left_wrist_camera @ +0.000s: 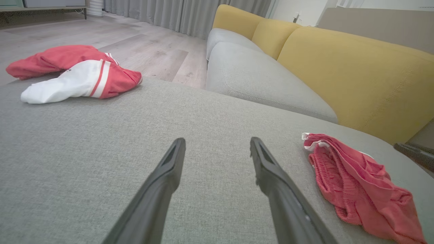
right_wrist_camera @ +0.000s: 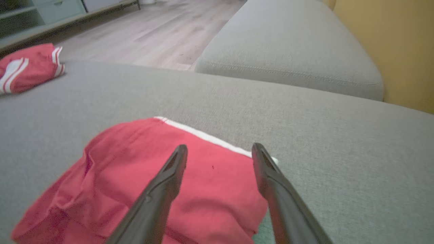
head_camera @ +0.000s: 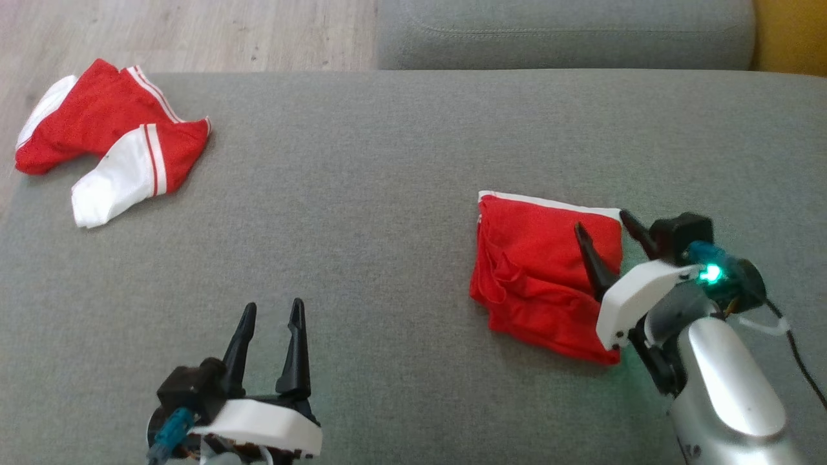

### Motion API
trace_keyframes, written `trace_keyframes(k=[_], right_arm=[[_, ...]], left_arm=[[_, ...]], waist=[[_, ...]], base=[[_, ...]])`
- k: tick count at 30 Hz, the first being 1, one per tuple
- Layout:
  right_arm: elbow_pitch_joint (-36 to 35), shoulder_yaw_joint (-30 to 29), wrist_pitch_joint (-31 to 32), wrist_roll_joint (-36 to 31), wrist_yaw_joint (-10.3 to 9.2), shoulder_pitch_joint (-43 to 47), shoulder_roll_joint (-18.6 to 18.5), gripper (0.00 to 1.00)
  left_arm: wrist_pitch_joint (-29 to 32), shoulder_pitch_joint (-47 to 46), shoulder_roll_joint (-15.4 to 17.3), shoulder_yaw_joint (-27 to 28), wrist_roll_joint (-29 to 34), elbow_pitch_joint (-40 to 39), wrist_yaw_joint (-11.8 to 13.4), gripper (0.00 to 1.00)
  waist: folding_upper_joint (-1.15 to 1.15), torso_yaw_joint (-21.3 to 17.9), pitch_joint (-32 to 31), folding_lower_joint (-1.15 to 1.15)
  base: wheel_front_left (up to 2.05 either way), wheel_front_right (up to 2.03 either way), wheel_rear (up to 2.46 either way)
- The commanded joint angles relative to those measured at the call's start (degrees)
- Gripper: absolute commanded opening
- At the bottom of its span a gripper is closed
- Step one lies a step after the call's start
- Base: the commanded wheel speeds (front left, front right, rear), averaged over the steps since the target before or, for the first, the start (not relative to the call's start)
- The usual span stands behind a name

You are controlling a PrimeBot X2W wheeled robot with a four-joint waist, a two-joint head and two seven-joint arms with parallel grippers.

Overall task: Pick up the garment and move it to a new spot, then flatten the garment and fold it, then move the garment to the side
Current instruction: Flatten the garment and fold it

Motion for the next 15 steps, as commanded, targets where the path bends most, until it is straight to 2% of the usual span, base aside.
trace_keyframes(k=[1,3,5,15], right_arm=[[-0.4,1.7,-0.9,-1.5,0.22,-1.9,-0.4,0.54],[2.0,2.9,-1.5,-2.8,0.22,-2.2,-1.4,0.24],[4.2,4.9,-2.3,-3.1,0.22,-2.3,-1.5,0.02],[8.5,18.9,-5.8,2.5,0.22,-4.6,0.6,0.00]], left_arm=[[-0.5,-2.8,0.6,1.7,0.6,-1.2,0.0,1.00],[-0.5,-3.0,0.6,1.8,0.6,-1.2,-0.1,1.00],[-0.5,-3.1,0.5,1.8,0.6,-1.1,-0.1,1.00],[-0.5,-3.4,0.6,2.1,0.6,-0.8,-0.2,1.00]], waist=[[0.00,0.4,0.4,0.00],[0.00,0.8,0.7,0.00],[0.00,1.0,0.9,0.00],[0.00,1.4,1.3,0.00]], base=[[0.00,0.00,0.00],[0.00,0.00,0.00],[0.00,0.00,0.00],[0.00,0.00,0.00]])
